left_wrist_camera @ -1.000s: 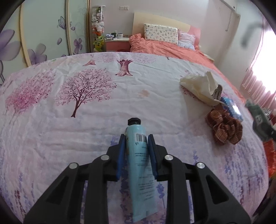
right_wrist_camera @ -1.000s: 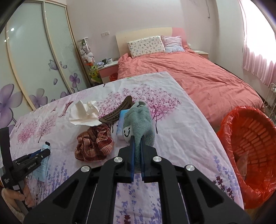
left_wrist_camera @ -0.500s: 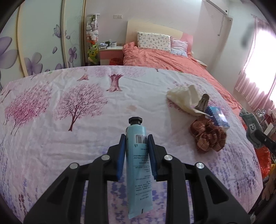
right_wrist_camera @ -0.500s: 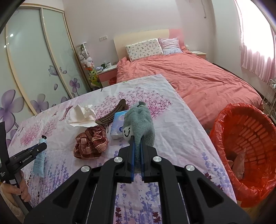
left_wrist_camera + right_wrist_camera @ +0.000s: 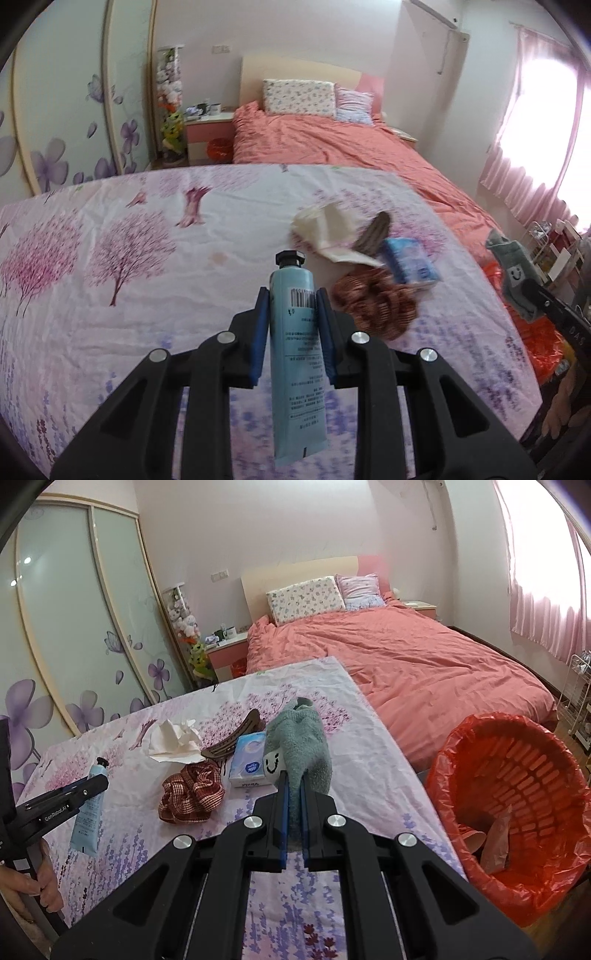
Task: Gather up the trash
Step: 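Carry tube and sock over the red basket and open both tools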
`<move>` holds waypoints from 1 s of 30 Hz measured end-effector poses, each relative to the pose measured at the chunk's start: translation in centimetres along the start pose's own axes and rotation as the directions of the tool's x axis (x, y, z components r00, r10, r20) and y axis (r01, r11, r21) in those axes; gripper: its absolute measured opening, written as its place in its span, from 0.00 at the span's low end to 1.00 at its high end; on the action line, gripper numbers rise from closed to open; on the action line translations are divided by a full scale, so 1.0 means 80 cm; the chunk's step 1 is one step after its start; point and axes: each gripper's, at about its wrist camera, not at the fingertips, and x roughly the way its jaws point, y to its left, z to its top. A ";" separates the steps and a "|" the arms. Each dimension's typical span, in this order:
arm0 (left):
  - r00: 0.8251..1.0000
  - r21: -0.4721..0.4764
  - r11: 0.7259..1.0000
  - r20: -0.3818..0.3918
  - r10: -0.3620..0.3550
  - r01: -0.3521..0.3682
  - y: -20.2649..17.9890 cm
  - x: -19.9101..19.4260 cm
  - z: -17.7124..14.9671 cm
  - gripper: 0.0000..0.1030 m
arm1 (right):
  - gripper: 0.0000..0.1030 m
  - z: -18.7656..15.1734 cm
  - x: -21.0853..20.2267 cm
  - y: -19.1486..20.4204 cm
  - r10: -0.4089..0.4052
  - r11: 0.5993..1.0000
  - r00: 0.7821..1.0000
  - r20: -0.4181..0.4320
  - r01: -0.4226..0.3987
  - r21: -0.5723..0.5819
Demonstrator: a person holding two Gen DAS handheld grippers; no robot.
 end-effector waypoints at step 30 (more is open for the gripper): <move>0.916 0.228 0.889 -0.038 -0.399 0.397 -0.302 -0.004 0.017 0.25 | 0.05 0.003 -0.109 -0.167 -0.163 0.971 0.975 0.150 0.131 0.199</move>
